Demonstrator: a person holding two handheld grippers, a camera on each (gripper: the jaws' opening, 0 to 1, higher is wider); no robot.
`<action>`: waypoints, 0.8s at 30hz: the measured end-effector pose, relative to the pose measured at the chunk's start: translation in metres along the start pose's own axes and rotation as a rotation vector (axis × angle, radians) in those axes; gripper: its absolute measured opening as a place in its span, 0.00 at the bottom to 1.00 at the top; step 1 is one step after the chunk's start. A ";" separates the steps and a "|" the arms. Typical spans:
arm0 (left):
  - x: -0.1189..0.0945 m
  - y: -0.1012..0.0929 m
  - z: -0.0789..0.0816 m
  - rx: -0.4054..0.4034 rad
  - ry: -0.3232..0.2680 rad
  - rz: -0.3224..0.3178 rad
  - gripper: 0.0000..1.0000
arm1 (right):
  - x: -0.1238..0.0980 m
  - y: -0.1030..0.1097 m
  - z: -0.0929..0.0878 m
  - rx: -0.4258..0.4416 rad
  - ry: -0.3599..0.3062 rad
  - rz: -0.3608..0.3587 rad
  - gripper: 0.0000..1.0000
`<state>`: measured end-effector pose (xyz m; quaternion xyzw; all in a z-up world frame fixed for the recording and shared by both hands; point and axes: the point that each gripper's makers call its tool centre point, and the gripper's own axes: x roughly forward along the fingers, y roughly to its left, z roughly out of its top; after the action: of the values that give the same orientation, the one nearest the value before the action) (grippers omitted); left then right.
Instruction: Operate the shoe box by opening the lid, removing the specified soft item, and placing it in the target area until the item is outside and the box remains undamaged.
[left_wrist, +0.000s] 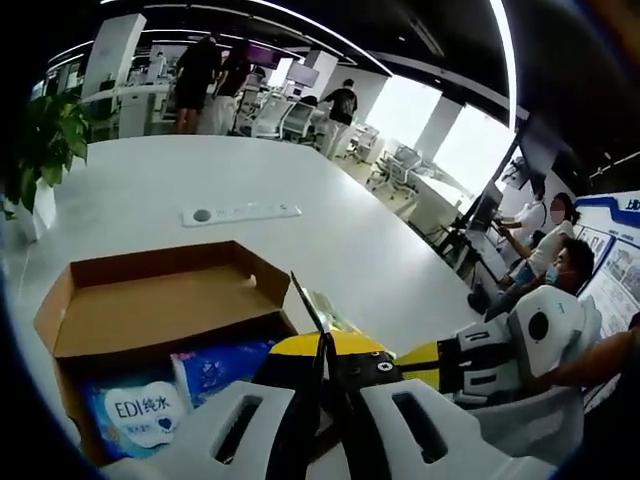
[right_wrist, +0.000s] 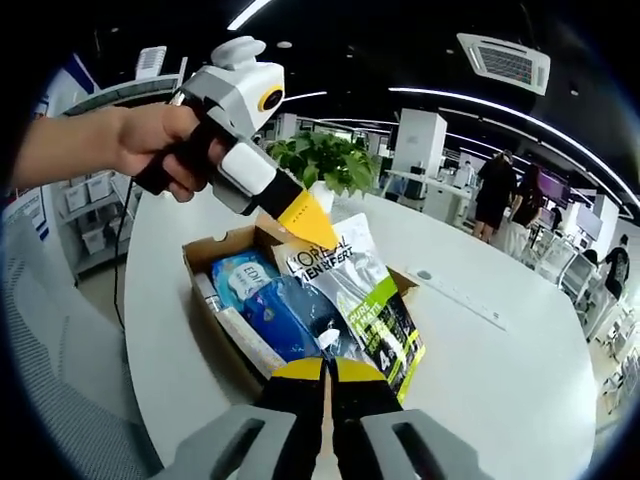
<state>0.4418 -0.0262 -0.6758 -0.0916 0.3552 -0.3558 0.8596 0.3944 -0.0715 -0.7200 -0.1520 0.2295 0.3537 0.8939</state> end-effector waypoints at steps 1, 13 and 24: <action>0.002 -0.001 -0.001 -0.002 0.002 -0.003 0.00 | 0.000 -0.002 -0.002 0.005 0.002 -0.002 0.00; 0.021 -0.007 -0.006 0.017 0.026 -0.008 0.00 | 0.000 -0.019 -0.021 0.020 0.014 -0.013 0.00; 0.039 -0.008 -0.014 0.029 0.058 -0.002 0.00 | 0.005 -0.030 -0.038 0.017 0.028 -0.012 0.00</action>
<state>0.4477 -0.0576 -0.7039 -0.0691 0.3748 -0.3642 0.8498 0.4071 -0.1067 -0.7514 -0.1508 0.2442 0.3443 0.8939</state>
